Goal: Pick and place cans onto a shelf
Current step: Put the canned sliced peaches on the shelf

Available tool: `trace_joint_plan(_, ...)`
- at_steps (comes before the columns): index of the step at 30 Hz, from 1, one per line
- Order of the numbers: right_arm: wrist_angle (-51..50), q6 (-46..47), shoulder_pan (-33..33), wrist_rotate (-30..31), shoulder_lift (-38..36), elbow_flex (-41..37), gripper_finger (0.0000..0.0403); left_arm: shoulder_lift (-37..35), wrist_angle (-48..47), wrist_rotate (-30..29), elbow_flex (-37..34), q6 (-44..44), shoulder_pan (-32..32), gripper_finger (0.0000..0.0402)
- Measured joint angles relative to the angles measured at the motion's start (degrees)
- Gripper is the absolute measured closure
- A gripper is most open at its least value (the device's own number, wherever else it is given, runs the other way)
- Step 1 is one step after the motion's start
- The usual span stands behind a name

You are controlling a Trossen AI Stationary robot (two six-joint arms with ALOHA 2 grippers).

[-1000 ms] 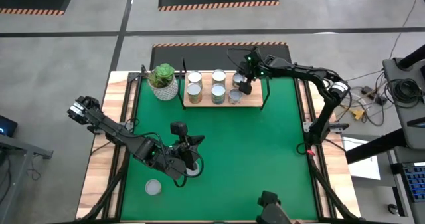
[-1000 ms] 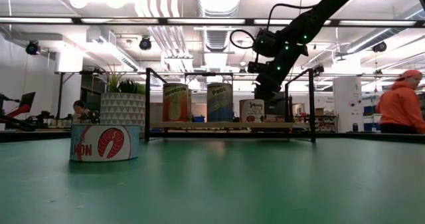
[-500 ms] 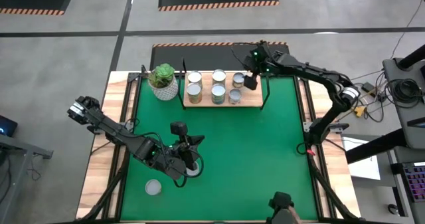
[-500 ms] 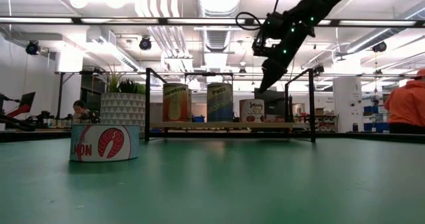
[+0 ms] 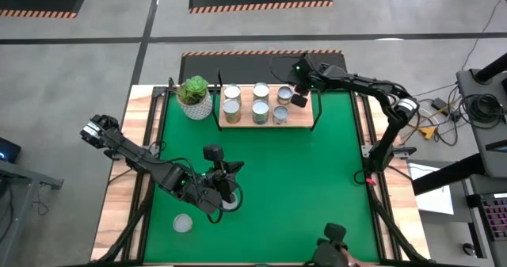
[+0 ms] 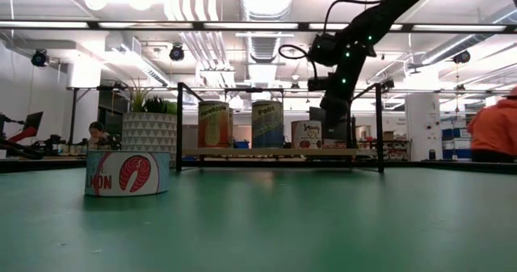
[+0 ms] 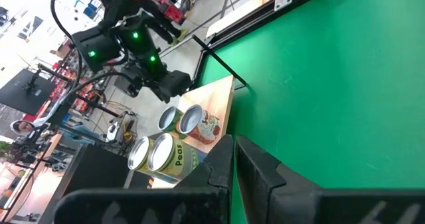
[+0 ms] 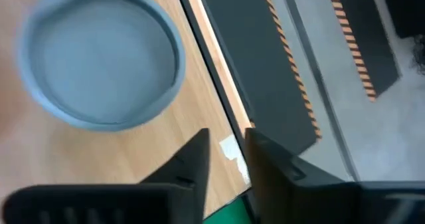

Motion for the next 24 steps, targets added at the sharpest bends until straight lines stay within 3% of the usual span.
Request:
trace_joint_plan(7, 3.1, 0.1, 0.3, -0.8, 0.9, 0.1, 0.0390, 0.0, 0.0, 0.0, 0.0, 0.0, 0.0, 0.0402)
trace_joint_plan(24, 3.6, 2.5, 3.0, -10.3, 1.0, -0.1, 0.0394, 0.0, -0.1, 0.0, 0.0, 0.0, 0.0, 0.0402)
